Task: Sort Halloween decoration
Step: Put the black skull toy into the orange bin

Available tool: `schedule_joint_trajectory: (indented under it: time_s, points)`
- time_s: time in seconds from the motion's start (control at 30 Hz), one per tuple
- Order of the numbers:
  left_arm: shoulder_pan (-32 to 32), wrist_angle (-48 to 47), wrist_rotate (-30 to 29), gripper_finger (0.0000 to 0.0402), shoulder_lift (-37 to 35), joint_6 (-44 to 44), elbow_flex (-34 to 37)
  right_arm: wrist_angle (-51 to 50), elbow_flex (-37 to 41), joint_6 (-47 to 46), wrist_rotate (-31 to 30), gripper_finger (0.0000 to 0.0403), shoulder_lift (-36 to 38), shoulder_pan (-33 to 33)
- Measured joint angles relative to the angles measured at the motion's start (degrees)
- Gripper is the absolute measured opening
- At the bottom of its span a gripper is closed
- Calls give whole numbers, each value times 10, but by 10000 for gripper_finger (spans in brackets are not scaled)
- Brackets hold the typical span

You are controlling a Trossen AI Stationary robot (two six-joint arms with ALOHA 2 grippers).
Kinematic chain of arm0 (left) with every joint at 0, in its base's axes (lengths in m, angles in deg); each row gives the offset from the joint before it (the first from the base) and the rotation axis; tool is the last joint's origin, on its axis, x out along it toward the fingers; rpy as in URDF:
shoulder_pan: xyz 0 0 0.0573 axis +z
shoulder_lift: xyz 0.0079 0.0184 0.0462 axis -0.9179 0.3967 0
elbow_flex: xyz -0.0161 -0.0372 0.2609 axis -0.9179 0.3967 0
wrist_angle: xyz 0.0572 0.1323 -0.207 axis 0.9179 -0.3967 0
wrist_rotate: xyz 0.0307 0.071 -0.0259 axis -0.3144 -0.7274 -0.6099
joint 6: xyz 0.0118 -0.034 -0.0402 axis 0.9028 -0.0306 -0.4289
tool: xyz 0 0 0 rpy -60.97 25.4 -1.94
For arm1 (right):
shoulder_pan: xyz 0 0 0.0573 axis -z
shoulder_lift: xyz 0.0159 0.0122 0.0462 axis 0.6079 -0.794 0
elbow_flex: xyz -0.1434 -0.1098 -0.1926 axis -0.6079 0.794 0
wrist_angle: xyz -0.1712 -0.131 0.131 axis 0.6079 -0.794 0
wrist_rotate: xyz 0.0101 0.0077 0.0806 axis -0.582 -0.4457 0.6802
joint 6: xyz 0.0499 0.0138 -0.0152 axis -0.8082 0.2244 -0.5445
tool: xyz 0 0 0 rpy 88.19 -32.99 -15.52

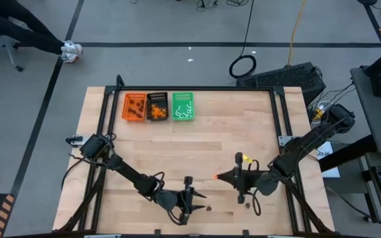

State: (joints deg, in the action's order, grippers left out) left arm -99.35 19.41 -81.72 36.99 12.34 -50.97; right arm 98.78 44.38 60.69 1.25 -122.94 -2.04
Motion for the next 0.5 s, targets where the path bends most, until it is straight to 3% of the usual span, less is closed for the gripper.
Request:
schedule_joint_trajectory:
  time_s: [0.33,0.5]
  points:
    - [0,0,-22,162,0,0,0,0,0,286,-4,0,0,0]
    - [0,0,-41,162,0,-1,0,7,0,319,-32,0,0,0]
